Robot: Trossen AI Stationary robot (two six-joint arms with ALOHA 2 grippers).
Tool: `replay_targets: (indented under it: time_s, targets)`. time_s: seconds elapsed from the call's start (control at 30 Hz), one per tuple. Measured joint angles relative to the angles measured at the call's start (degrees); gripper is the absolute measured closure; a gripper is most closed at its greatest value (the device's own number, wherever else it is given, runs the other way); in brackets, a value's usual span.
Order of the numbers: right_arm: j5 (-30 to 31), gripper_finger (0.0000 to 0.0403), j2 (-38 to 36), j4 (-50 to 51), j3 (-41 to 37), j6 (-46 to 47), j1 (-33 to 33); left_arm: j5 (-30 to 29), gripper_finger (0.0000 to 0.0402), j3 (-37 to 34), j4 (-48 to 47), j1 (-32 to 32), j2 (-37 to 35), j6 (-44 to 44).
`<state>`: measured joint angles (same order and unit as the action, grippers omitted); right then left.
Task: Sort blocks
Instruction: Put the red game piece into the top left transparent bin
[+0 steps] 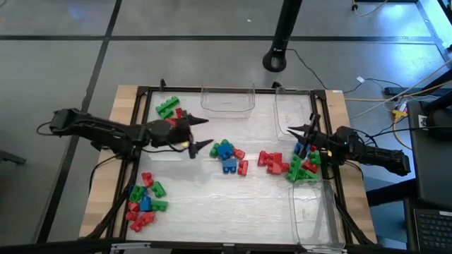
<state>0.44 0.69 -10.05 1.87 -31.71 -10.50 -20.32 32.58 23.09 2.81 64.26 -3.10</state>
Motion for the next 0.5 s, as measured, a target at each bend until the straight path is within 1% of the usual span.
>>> replay_targets:
  time_s: [0.13,0.3,0.4,0.5]
  targets:
    - [-1.54,0.0358,0.00,0.01,0.02,-0.06,0.00,0.02,0.0009,5.35,-2.72,0.82,7.32,-2.62]
    - [-1.46,0.0358,0.00,0.00,0.04,-1.96,0.00,-0.13,0.0009,12.11,-11.10,2.07,14.63,-6.78]
    - [-1.06,0.0359,0.00,-0.01,0.04,-3.37,-0.02,-0.75,0.0009,14.96,-15.16,3.10,18.60,-8.56]
    - [-1.04,0.0359,0.00,-0.08,0.05,-4.46,-0.02,-2.62,0.0009,16.91,-18.02,3.85,21.91,-8.85]
